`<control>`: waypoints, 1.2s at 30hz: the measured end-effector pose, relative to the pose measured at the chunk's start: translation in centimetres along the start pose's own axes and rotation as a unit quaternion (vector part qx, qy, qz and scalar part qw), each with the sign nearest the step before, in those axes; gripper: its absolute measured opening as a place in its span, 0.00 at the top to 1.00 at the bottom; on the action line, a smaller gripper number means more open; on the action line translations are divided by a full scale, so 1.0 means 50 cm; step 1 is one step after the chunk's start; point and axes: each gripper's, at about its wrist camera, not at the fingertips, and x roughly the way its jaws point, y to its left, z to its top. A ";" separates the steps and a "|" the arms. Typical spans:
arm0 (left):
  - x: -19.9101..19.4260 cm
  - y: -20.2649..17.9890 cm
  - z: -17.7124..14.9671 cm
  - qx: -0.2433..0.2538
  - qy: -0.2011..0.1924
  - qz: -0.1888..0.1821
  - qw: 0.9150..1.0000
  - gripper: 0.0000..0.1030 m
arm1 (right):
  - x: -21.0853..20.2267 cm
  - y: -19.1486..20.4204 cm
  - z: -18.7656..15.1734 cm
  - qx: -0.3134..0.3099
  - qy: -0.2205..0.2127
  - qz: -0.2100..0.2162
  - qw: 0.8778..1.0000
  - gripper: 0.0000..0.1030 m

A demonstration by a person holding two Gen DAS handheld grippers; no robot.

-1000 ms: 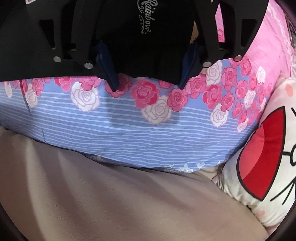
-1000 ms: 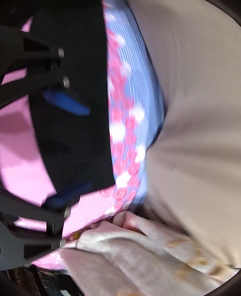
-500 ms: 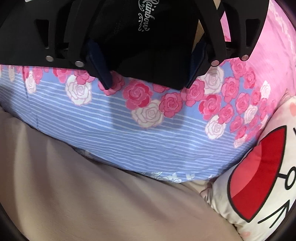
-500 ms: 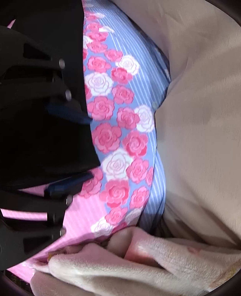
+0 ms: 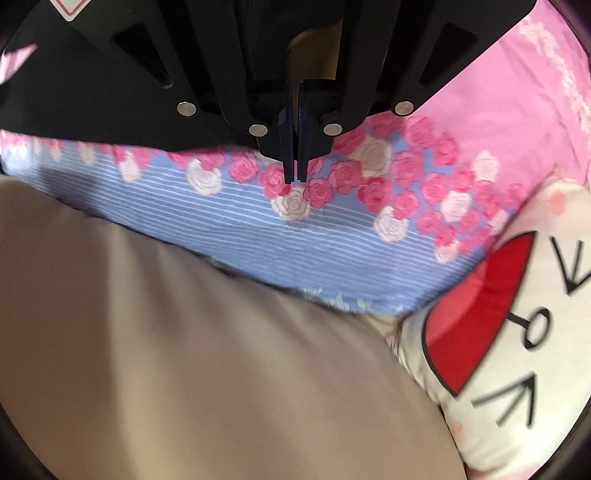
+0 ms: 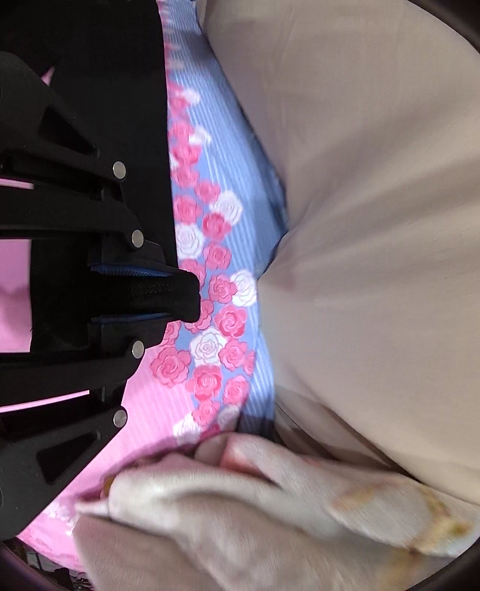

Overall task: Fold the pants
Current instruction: 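Lift the waistband with both grippers and fold it over toward the pant hems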

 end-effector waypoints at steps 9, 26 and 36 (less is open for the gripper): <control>-0.004 -0.012 -0.045 0.022 0.036 -0.023 0.999 0.99 | -0.051 0.003 -0.006 -0.008 -0.006 -0.011 1.000 0.86; 0.123 0.000 -0.011 -0.023 0.090 -0.020 0.995 0.58 | -0.007 -0.005 -0.010 -0.016 0.008 -0.027 0.999 0.86; -0.064 0.051 -0.007 -0.032 0.030 -0.070 0.997 0.97 | -0.073 0.001 -0.004 -0.028 -0.018 -0.005 0.999 0.86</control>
